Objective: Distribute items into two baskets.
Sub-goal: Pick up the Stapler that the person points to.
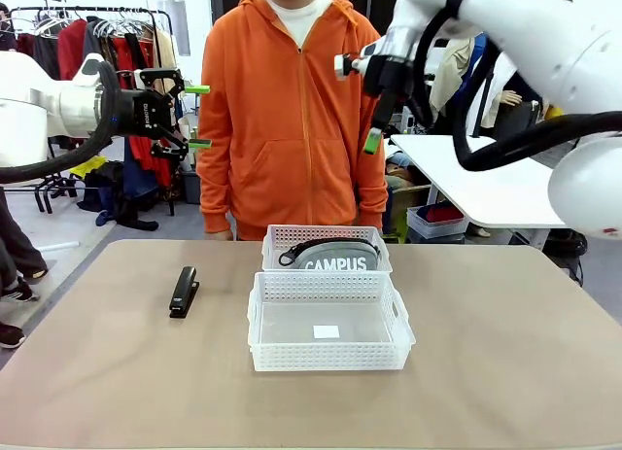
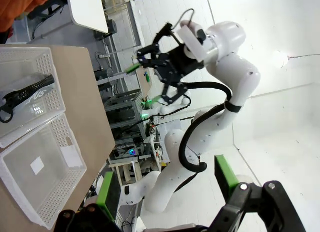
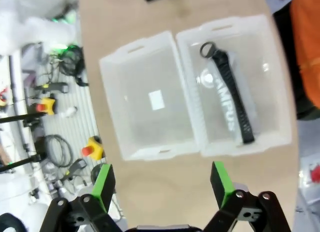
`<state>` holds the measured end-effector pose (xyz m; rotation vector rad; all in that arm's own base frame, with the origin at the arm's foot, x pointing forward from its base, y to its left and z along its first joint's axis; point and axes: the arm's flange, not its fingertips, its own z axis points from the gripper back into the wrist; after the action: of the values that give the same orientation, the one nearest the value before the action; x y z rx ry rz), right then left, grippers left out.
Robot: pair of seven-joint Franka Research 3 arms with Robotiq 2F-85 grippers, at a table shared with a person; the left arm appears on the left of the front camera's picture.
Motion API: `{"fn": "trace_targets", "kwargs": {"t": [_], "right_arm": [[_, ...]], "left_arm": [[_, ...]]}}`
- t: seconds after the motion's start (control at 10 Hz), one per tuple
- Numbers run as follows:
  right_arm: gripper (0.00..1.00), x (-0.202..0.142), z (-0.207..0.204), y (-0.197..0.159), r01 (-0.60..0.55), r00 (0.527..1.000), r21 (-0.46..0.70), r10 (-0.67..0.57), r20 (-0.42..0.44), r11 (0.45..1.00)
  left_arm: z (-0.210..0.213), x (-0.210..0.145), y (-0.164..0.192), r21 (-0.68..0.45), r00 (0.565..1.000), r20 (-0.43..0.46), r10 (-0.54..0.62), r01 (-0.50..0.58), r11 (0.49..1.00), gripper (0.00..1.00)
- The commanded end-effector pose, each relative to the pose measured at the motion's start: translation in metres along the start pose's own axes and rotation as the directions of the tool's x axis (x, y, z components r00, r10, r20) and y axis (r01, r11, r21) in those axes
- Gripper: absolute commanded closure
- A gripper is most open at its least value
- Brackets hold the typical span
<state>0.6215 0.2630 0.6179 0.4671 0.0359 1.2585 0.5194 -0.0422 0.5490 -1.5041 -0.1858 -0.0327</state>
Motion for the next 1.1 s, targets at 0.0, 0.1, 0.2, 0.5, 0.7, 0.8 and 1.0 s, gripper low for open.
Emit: {"fn": "trace_targets", "kwargs": {"t": [0.0, 0.1, 0.2, 0.5, 0.7, 0.8, 1.0], "right_arm": [[0.0, -0.056, -0.02, 0.055, 0.057, 0.997, 0.043, -0.059, 0.043, 0.997], [0.0, -0.073, -0.017, 0.071, 0.113, 0.992, 0.059, -0.116, 0.047, 0.992], [0.0, -0.083, -0.025, 0.085, 0.2, 0.976, 0.072, -0.205, 0.07, 0.977], [0.0, -0.119, -0.035, 0.106, 0.337, 0.923, 0.154, -0.358, 0.143, 0.929], [0.0, -0.135, -0.044, 0.109, 0.467, 0.88, 0.128, -0.474, 0.025, 0.875], [0.0, -0.148, -0.053, 0.098, 0.511, 0.84, 0.009, -0.497, -0.219, 0.86], [0.0, -0.159, -0.067, 0.095, 0.364, 0.842, 0.004, -0.327, -0.429, 0.931]], "left_arm": [[0.002, 0.0, -0.002, -0.002, 1.0, 0.001, -0.002, 0.002, 1.0, 0.0], [0.002, 0.0, -0.002, -0.002, 1.0, 0.001, -0.002, 0.002, 1.0, 0.0], [0.002, 0.0, -0.002, -0.002, 1.0, 0.001, -0.002, 0.002, 1.0, 0.0], [0.002, 0.0, -0.002, -0.002, 1.0, 0.001, -0.002, 0.002, 1.0, 0.0], [0.002, 0.0, -0.002, -0.002, 1.0, 0.001, -0.002, 0.002, 1.0, 0.0], [0.002, 0.0, -0.002, -0.002, 1.0, 0.001, -0.002, 0.002, 1.0, 0.0], [0.002, 0.0, -0.002, -0.002, 1.0, 0.001, -0.002, 0.002, 1.0, 0.0]]}}
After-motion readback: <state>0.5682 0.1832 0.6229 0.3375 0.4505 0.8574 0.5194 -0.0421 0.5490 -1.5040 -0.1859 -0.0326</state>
